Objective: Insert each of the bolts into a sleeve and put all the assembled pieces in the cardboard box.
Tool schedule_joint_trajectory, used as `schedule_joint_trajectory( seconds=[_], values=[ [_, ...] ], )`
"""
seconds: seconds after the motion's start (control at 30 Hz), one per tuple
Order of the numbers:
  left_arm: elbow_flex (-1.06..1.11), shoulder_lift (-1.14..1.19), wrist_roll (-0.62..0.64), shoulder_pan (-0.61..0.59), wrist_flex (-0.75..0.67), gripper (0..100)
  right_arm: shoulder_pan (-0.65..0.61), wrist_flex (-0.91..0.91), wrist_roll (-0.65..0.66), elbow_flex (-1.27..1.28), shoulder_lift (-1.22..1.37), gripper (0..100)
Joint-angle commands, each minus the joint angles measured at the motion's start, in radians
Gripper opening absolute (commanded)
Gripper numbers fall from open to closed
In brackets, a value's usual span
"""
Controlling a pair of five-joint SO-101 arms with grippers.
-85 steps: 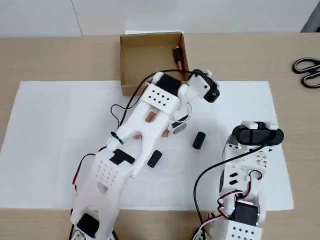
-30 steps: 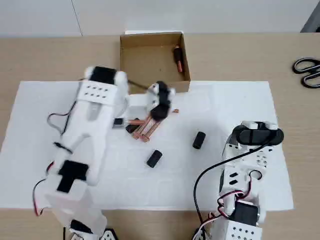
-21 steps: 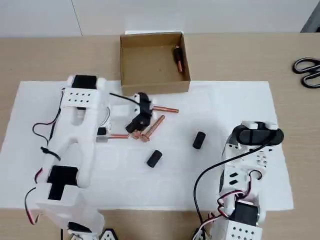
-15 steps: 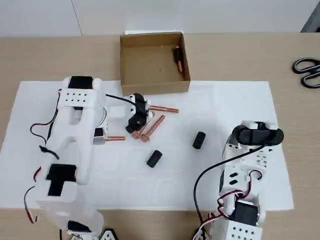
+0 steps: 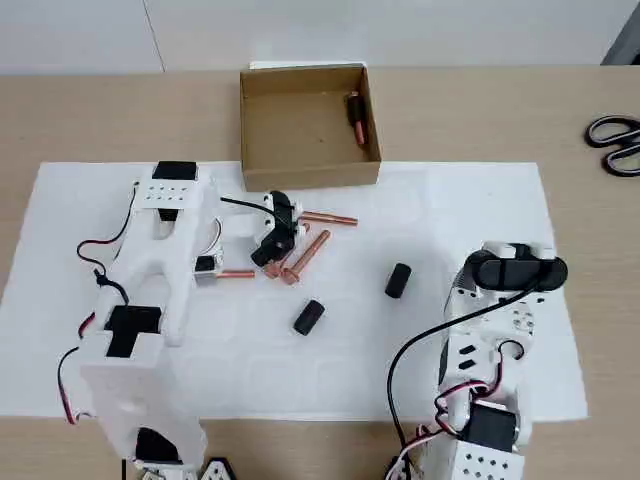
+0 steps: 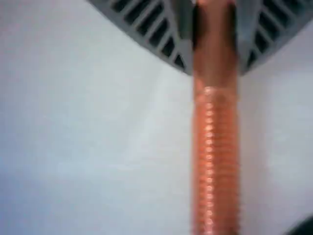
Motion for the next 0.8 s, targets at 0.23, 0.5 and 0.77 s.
schedule_joint_trajectory(
  seconds=[0.23,0.5,0.77],
  values=[
    [-0.005,-0.011,-0.186,0.000,-0.043,3,-0.001,0.002,0.002,0.006,-0.021,0.3],
    [-0.021,-0.015,-0.186,0.002,-0.043,11,-0.001,0.002,0.002,0.006,-0.021,0.3],
    [-0.140,-0.017,-0.158,0.002,-0.021,11,-0.001,0.002,0.002,0.006,-0.021,0.3]
  ],
)
